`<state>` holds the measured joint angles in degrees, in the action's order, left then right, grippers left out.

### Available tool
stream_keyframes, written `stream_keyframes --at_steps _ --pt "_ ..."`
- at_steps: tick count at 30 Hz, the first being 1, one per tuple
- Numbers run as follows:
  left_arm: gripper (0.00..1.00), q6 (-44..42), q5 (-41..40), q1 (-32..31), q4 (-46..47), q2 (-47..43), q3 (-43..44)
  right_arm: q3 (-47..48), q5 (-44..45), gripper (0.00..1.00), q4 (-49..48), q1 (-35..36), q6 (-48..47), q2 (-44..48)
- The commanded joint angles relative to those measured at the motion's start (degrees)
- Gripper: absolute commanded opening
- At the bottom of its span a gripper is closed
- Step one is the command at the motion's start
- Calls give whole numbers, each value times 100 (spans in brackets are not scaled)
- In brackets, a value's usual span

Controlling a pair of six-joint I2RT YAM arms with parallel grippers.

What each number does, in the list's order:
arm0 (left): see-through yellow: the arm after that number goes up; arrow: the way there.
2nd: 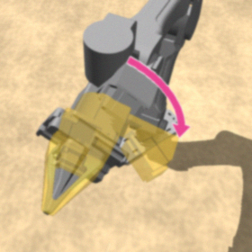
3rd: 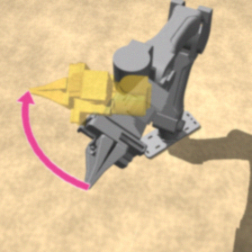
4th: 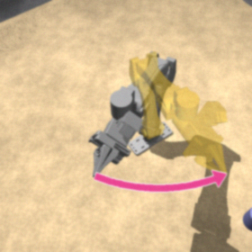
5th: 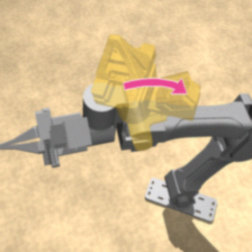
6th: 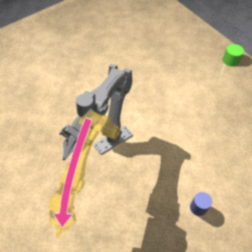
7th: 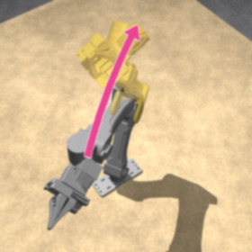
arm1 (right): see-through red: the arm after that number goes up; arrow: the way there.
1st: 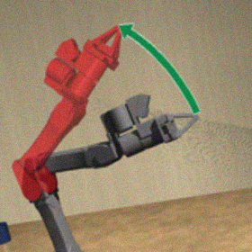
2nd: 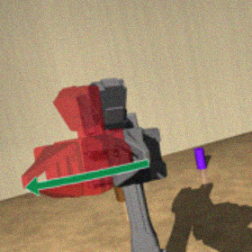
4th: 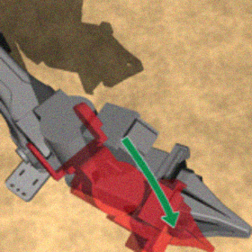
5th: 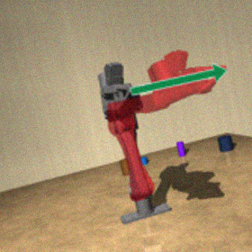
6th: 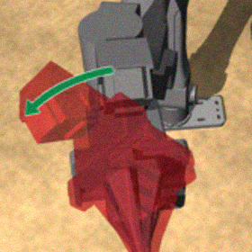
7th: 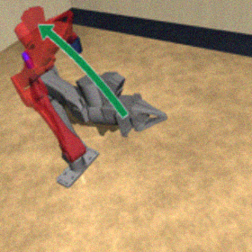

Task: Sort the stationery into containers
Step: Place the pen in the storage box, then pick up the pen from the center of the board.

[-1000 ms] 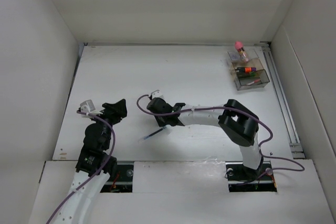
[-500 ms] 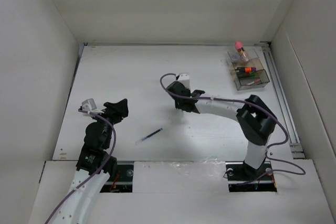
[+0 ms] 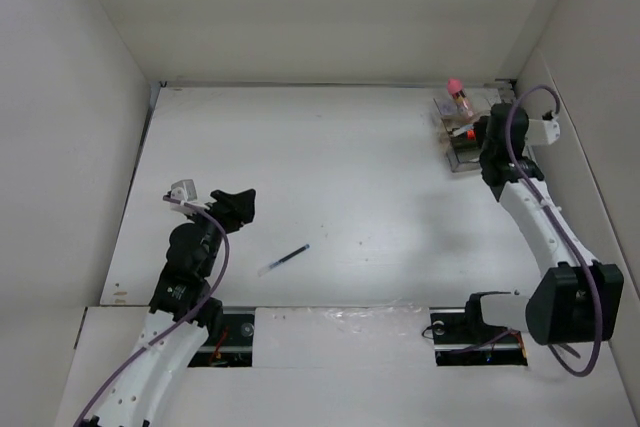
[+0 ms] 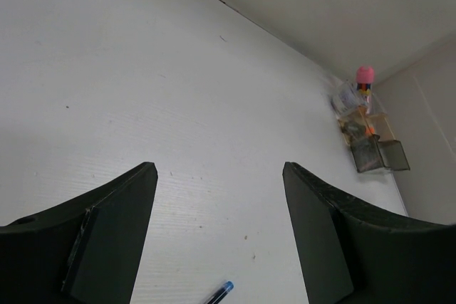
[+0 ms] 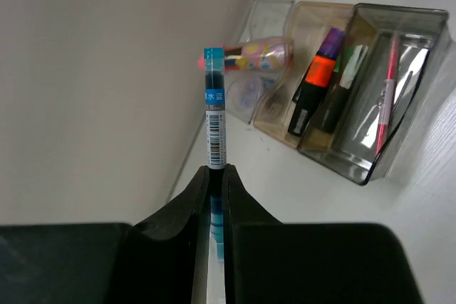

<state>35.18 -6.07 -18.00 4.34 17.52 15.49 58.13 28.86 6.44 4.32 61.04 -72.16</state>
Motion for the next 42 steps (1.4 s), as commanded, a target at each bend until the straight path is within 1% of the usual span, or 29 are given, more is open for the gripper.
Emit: stream_keyframes --at_steps 1,3,4,11,13,18,22,25,27,29,30,34,36,39,40,42 --pt "68 -117 176 -28 392 6 121 -354 -267 0 -493 -562 1171 0" --pt "68 -117 176 -28 392 6 121 -407 -345 0 -634 -904 1305 -122" --pt "68 -117 176 -28 392 -46 121 -347 -346 0 -635 -1002 1358 -323" --pt "68 -117 176 -28 392 -47 121 -21 -583 0 -635 -1380 1481 -1167" --pt "68 -117 176 -28 392 -47 121 32 -741 0 -635 -1433 1543 -1335" --pt "68 -117 176 -28 445 6 121 137 -742 0 -635 -1434 1543 -1739" --pt "68 -117 176 -28 497 59 69 137 -803 0 -688 -1486 1596 -1889" --pt "68 -117 176 -28 498 59 69 137 -943 4 -688 -1600 1596 -2126" --pt "68 -117 176 -28 498 111 69 190 -944 4 -688 -1601 1596 -2205" --pt "68 -117 176 -28 498 111 69 190 -997 6 -688 -1653 1648 -2267" --pt "68 -117 176 -28 498 111 69 190 -997 11 -688 -1653 1648 -2267" --pt "68 -117 176 -28 498 111 69 190 -1049 25 -688 -1653 1701 -2267" --pt "68 -117 176 -28 498 111 69 190 -1111 30 -688 -1653 1701 -2267" --pt "68 -117 176 -28 498 111 69 129 -1111 44 -688 -1653 1701 -2154" --pt "68 -117 176 -28 498 111 69 129 -1163 53 -688 -1653 1701 -2153" --pt "68 -117 176 -28 498 111 69 129 -1164 57 -688 -1653 1649 -2048"
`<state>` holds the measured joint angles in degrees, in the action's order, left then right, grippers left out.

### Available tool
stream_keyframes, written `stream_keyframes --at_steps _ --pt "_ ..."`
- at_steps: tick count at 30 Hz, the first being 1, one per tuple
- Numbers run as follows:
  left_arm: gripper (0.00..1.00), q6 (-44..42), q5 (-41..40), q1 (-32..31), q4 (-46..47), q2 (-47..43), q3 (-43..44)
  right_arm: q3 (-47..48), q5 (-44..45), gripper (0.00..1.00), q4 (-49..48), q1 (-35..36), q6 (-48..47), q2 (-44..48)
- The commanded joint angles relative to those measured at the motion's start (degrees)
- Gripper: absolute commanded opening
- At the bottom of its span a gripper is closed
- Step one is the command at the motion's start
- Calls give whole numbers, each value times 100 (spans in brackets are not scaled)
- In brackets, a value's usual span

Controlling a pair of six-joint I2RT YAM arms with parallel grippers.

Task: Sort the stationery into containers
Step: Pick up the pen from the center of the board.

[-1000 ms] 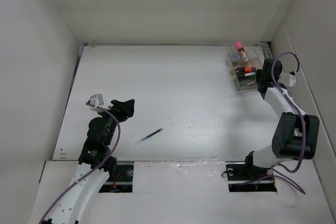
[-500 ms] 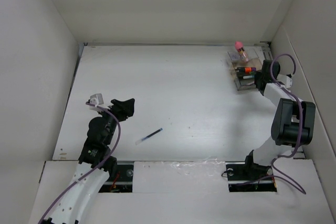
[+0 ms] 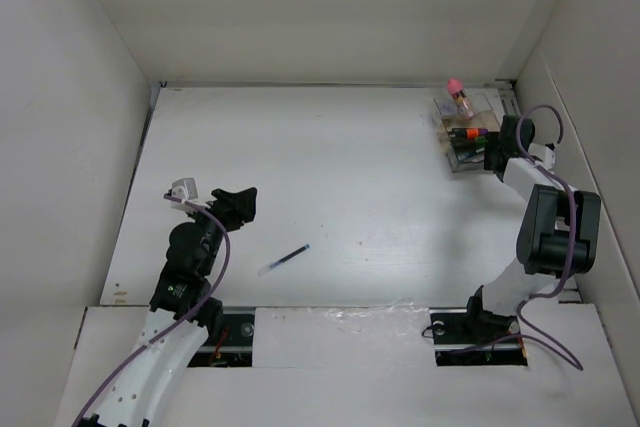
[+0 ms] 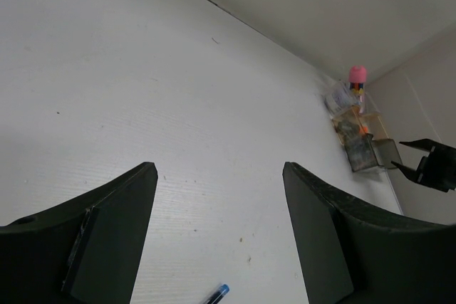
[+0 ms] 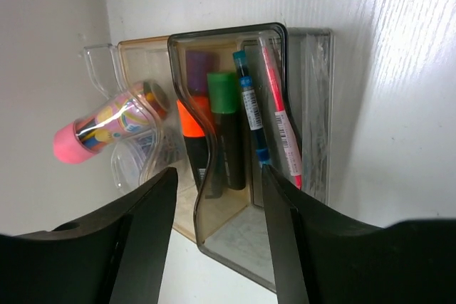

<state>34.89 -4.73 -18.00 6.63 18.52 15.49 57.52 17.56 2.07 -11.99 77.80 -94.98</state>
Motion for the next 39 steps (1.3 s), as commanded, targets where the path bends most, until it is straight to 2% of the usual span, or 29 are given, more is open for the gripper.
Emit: stream_keyframes --at_steps 1,6,8,9,11,12,13,16,17,20,22,24,25,28,30,32,36,39 --pt "68 -88 43 -28 268 11 69 138 -86 57 -250 -23 -80 365" --pt "68 -88 43 -28 268 11 69 32 -86 56 -374 284 -633 1077" --pt "68 -88 43 -28 268 11 69 32 -156 51 -513 740 -1097 1427" --pt "68 -88 43 -28 268 11 69 32 -244 39 -592 898 -1283 1534" --pt "68 -88 43 -28 268 11 69 -126 -665 28 -873 1452 -1556 1806" --pt "68 -88 -10 -28 268 11 69 -179 -884 18 -1005 1645 -1905 1868" --pt "68 -88 -10 -28 268 11 69 -179 -1330 14 -1085 1839 -2083 1869" --pt "68 -88 -89 -28 155 -129 121 -179 -1755 5 -1085 2796 -2795 1922" --pt "68 -88 -89 -28 154 -130 121 -179 -1982 4 -1033 3303 -2979 1922" --pt "68 -88 -317 -28 -12 -393 121 -179 -2220 4 -787 4062 -3490 1791" --pt "68 -88 -510 -28 -257 -612 183 -110 -2319 9 -463 4835 -3954 1633" --pt "68 -88 -766 -28 -382 -823 236 -13 -2145 20 -25 5649 -4271 1483" --pt "68 -27 -818 -28 -434 -1068 183 118 -2039 31 126 5898 -4517 1282" --pt "68 -27 -950 -28 -496 -1377 183 391 -1547 50 574 6610 -4773 904" --pt "68 26 -951 -28 -549 -1501 183 541 -1414 64 768 6805 -4897 490" --pt "68 26 -951 -28 -549 -1501 183 725 -1221 71 988 7060 -4967 131" --pt "68 26 -1056 -28 -602 -1501 183 910 -790 94 1147 7421 -5099 -310" --pt "68 26 -1118 -28 -663 -1501 183 1033 -667 97 1279 7579 -5161 -643"
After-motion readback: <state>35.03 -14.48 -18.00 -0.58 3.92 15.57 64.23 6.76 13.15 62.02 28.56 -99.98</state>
